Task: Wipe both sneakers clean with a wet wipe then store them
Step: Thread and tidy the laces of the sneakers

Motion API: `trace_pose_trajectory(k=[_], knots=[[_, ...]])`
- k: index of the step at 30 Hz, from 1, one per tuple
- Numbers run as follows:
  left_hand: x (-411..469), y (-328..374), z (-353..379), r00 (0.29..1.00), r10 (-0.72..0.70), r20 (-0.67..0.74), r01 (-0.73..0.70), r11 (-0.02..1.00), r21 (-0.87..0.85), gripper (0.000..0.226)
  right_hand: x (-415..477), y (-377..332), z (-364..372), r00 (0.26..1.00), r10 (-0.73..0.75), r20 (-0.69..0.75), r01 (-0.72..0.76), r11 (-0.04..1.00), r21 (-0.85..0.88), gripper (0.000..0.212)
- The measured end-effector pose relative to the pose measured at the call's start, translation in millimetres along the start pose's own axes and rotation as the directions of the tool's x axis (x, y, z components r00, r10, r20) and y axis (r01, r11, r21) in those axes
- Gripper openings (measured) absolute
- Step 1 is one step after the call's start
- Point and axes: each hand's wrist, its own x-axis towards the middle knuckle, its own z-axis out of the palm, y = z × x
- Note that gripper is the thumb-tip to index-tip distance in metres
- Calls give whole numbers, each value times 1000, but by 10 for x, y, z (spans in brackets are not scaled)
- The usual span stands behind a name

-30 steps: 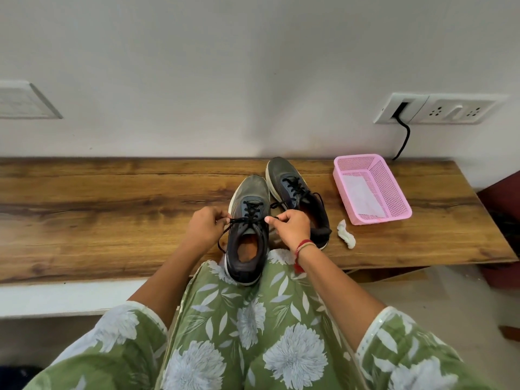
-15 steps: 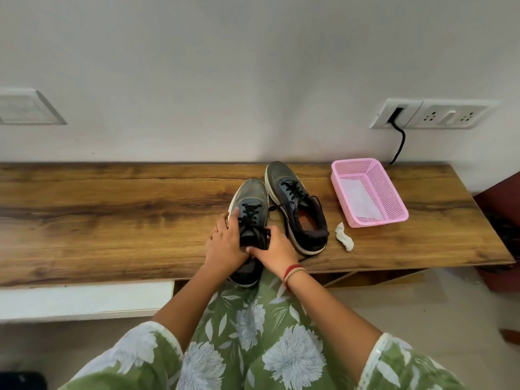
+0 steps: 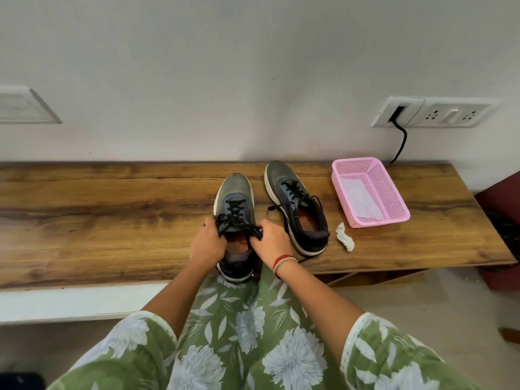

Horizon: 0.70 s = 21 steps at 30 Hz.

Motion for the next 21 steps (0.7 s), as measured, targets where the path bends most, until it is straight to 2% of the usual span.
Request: trace_pose_trajectory(k=[4,6,7,8,10,12,13,15,17,18,21], knots=[[130,-43,-119,1000,3,-4,-3,996,91,33,82,-154,49,998,0,66,-2,999,37,29],[188,-72,-169,1000,7,-14,-6,992,123,32,121,-144,-15,994,-20,108,4,989,147,35],[211,-95,-199,1000,10,-21,-7,991,136,31,128,-106,-91,996,-50,78,32,975,218,36],[235,-124,-224,1000,12,-25,-8,989,147,30,132,-35,-216,998,-70,5,66,959,275,36],[272,-188,-285,1000,10,-20,-7,988,152,27,145,200,-521,969,-45,-241,122,942,313,32],[285,-206,-348,1000,-3,3,3,991,135,30,167,550,-805,903,76,-422,50,959,280,31],[278,-193,-370,1000,-6,17,4,992,127,36,179,723,-917,892,161,-422,-46,962,270,34],[218,-108,-391,1000,13,21,-16,989,146,57,204,975,-1012,920,322,-225,-277,938,208,50],[96,44,-422,996,65,-62,-55,988,146,73,222,1079,-935,919,393,23,-390,902,183,62],[9,129,-428,988,105,-117,-91,988,124,75,215,1074,-892,917,392,75,-399,895,201,58],[-237,384,-387,944,247,-219,-244,969,44,62,213,986,-810,940,336,57,-341,922,185,35]])
